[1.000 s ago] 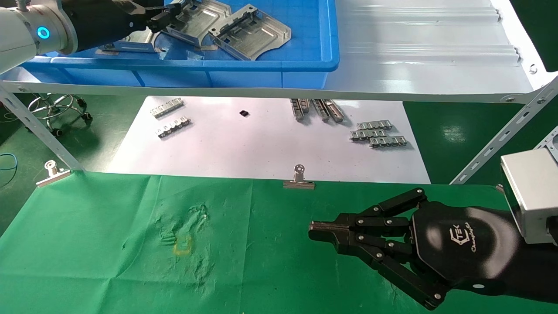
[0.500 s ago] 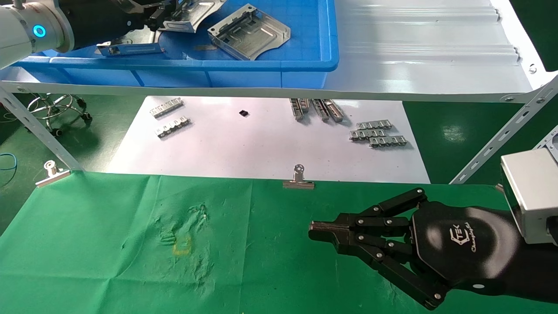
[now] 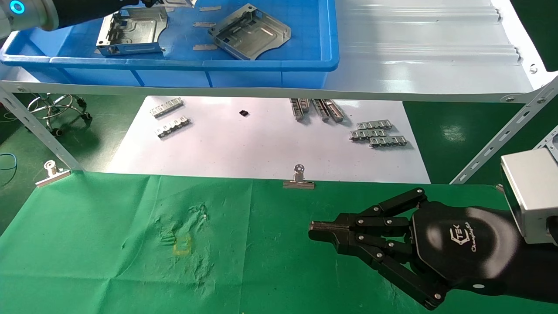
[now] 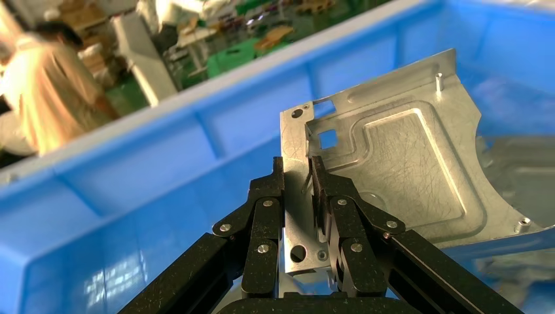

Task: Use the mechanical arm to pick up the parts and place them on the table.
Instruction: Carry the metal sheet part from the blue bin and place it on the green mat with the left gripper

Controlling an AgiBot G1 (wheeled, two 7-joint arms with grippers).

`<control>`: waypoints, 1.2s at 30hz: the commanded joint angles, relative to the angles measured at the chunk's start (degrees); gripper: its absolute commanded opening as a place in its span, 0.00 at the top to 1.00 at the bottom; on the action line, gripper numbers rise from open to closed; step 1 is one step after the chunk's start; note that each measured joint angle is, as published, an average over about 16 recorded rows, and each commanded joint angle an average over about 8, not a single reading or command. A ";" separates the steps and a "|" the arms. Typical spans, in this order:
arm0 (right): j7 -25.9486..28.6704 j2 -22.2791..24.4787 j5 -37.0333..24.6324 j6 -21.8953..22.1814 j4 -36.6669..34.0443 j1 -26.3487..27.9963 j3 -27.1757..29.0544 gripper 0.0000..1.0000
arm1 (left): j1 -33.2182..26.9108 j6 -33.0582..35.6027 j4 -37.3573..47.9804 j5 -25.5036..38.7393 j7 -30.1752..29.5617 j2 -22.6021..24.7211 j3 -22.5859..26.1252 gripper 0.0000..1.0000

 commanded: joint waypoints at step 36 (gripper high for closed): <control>-0.01 0.01 0.01 0.01 0.00 0.00 -0.02 1.00 | 20.27 38.91 -41.24 -22.06 17.86 -29.84 11.92 1.00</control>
